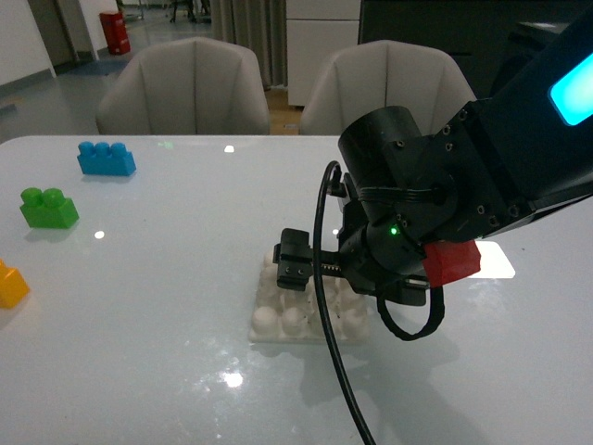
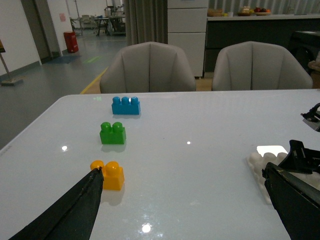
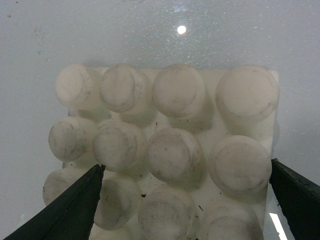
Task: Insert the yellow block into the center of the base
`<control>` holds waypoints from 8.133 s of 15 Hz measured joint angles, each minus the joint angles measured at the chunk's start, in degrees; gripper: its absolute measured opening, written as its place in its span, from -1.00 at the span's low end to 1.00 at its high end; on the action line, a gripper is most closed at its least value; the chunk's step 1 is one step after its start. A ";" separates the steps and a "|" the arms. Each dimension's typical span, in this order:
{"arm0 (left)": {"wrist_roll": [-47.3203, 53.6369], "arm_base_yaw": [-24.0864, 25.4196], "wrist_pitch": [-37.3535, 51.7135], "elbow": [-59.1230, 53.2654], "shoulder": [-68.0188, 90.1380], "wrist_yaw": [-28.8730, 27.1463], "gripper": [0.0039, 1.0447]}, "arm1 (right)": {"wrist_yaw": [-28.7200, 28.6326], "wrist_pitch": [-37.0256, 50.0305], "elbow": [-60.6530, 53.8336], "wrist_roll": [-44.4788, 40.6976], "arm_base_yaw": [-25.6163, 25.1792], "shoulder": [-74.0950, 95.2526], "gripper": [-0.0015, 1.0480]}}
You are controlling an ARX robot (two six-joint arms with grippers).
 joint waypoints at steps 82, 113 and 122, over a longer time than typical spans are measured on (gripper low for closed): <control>19.54 22.58 33.88 51.71 116.30 28.17 0.88 | 3.91 0.50 -79.62 -25.14 -24.11 -132.17 0.88; 8.00 21.00 42.56 51.95 126.88 21.88 0.23 | 3.91 0.50 -79.62 -25.14 -24.11 -132.17 0.88; -3.43 -0.37 43.71 38.40 105.83 5.51 0.22 | 3.91 0.48 -79.62 -25.14 -24.11 -132.17 0.88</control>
